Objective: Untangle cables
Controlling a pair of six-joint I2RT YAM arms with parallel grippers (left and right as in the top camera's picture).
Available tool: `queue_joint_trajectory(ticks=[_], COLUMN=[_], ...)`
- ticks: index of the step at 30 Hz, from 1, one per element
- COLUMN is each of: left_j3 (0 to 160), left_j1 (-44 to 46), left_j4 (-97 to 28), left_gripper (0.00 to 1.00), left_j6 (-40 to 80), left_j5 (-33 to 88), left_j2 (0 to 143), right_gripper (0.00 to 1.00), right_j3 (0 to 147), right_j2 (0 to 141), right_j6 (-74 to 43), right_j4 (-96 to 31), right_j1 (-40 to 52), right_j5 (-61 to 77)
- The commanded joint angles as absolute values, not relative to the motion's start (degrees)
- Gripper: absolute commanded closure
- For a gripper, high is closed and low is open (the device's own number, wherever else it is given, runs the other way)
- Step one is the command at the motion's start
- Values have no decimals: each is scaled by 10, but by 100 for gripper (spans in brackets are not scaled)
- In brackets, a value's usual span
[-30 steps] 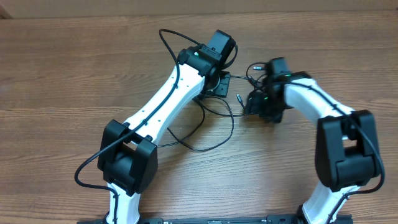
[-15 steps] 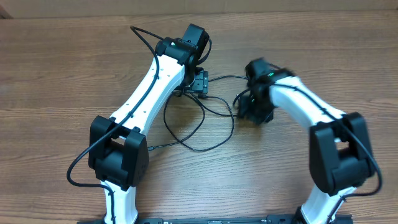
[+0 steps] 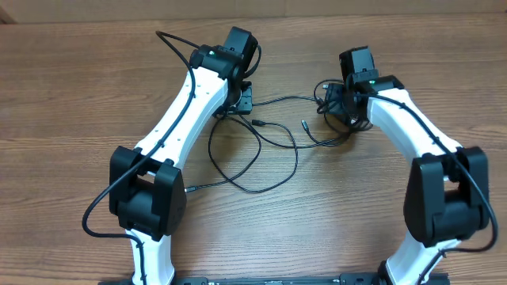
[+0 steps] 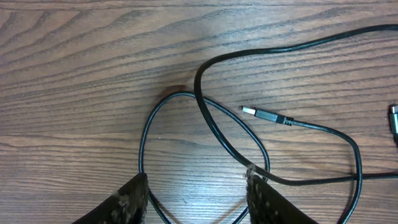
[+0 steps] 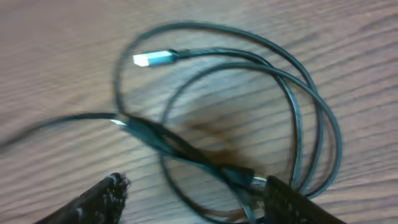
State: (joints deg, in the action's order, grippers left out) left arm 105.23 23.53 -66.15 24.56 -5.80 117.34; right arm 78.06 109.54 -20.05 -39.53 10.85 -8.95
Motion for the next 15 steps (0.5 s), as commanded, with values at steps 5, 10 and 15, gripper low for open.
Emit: queue_joint_trajectory(ticks=[5,10,15], left_j3=[1046,1046,1046], left_j1=[235,236,235], left_j4=[-662,-660,-658], left_gripper=[46,45,44], left_j6=[253,253,253], left_j5=[-55,-54,-55], left_j2=[1175,1175,1175], right_gripper=[44,71,96], right_j3=[769,769,769], right_j2=[1177,1189,1189], right_j6=[-197,-192,-162], right_j4=[-425,-484,-521], right_j1=[102,111,153], right_j5=[-87,96,218])
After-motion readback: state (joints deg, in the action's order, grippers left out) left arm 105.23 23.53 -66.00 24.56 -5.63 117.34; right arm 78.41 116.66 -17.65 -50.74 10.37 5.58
